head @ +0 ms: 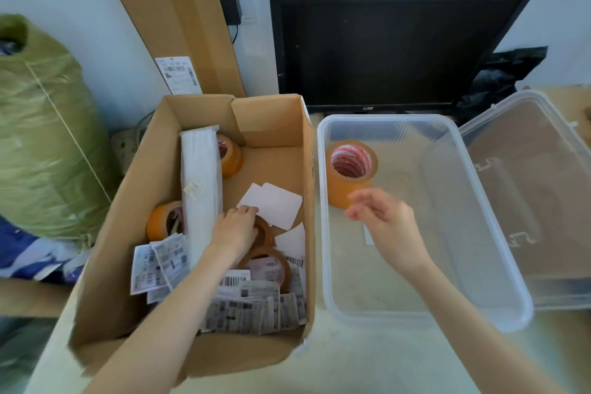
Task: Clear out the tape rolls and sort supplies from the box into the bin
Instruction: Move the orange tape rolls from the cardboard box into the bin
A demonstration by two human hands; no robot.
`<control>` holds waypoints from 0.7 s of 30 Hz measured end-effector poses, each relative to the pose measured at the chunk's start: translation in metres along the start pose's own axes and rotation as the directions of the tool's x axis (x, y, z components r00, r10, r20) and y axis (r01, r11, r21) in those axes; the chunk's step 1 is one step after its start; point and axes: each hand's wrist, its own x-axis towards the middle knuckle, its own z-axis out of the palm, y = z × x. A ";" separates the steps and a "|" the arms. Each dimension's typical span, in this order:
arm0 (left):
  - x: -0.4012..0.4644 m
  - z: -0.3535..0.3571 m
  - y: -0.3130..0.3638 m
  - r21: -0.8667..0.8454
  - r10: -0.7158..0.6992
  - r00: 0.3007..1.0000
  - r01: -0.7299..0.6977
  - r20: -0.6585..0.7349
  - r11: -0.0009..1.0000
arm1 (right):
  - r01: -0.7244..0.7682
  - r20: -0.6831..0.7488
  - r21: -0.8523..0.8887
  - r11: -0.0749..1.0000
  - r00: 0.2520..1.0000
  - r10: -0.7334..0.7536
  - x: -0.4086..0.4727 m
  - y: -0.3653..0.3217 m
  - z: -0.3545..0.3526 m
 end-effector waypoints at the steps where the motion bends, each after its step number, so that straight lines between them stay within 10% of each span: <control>1: 0.004 -0.001 0.000 0.040 0.002 1.000 -0.003 0.021 0.999 | -0.007 0.004 0.009 1.000 1.000 0.007 -0.004 0.000 0.000; 13: -0.013 -0.046 -0.004 0.042 0.099 0.954 -0.091 -0.282 0.995 | 0.000 0.093 0.033 0.999 0.996 -0.003 -0.017 -0.001 -0.029; 21: -0.072 -0.131 0.042 -0.228 -0.097 0.717 -0.089 -0.691 0.970 | 0.063 0.136 0.119 0.991 0.988 -0.079 -0.014 -0.008 -0.040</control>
